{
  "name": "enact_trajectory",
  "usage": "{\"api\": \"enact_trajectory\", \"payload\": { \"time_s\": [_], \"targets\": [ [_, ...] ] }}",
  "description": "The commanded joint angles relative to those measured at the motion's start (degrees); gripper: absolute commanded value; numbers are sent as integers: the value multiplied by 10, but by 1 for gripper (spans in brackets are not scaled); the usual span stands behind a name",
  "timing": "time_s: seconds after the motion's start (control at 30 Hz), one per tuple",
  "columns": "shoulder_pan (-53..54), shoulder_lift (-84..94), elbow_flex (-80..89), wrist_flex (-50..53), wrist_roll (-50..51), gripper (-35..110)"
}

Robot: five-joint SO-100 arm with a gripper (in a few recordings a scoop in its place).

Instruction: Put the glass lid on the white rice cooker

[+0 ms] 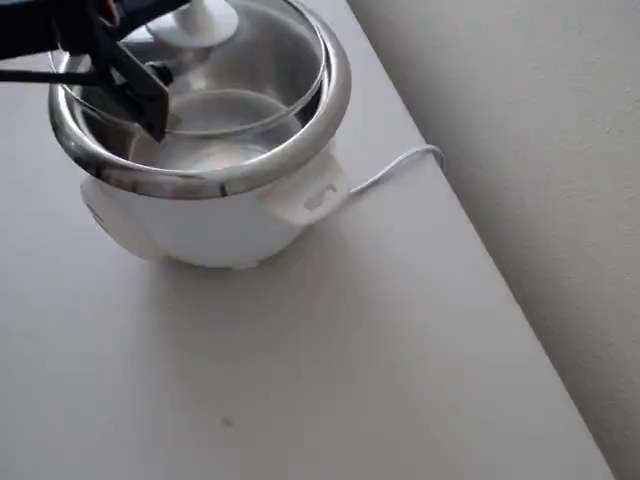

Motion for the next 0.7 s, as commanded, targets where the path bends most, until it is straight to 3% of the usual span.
{"api": "enact_trajectory", "payload": {
  "time_s": [0.0, 0.33, 0.67],
  "targets": [
    [2, 35, 0, -69, 12, 0],
    [20, 47, 127, -138, 17, 0],
    [12, 54, 90, -112, -69, 0]
  ]
}}
